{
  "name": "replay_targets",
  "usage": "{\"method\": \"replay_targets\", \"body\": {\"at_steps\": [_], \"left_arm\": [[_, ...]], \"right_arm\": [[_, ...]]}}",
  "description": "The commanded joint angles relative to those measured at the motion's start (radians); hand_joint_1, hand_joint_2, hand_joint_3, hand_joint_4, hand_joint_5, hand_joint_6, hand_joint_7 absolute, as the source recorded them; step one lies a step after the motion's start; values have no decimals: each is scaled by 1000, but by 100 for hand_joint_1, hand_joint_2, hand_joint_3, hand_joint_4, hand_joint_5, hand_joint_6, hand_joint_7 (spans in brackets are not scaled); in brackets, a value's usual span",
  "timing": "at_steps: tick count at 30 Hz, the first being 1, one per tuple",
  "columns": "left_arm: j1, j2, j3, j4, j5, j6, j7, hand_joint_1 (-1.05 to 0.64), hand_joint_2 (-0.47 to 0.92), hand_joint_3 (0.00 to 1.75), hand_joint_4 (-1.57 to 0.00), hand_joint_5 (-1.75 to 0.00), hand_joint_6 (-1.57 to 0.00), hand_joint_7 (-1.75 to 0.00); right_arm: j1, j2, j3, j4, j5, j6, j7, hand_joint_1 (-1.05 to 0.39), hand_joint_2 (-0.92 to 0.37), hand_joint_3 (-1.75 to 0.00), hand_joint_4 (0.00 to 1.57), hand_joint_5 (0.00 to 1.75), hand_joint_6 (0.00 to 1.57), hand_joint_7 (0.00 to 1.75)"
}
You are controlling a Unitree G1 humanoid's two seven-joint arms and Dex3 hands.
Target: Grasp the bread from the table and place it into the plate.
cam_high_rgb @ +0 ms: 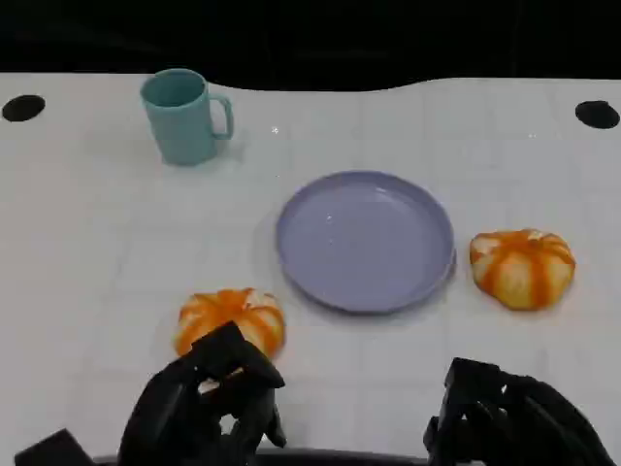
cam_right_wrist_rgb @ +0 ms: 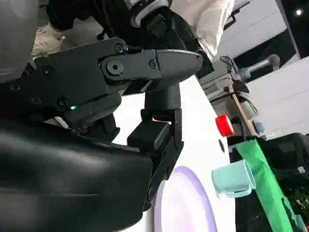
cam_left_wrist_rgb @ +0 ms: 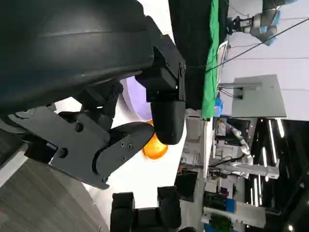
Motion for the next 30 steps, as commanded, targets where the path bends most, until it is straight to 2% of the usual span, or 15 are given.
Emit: {"method": "replay_targets", "body": {"at_steps": [1,30], "left_arm": [[4,8,6,-9,6,0,-3,-23,60,106,-78,-175,-66,-155],[1,6,12,-7,-7,6,-7,-22,60,106,-77,-175,-67,-152]], "right_arm": [[8,-10,-14,-14,11,4,-4,-67,-92,-28,85,158,77,134],[-1,-5,-10,-3,7,1,-5,-68,-92,-27,85,157,76,135]]}}
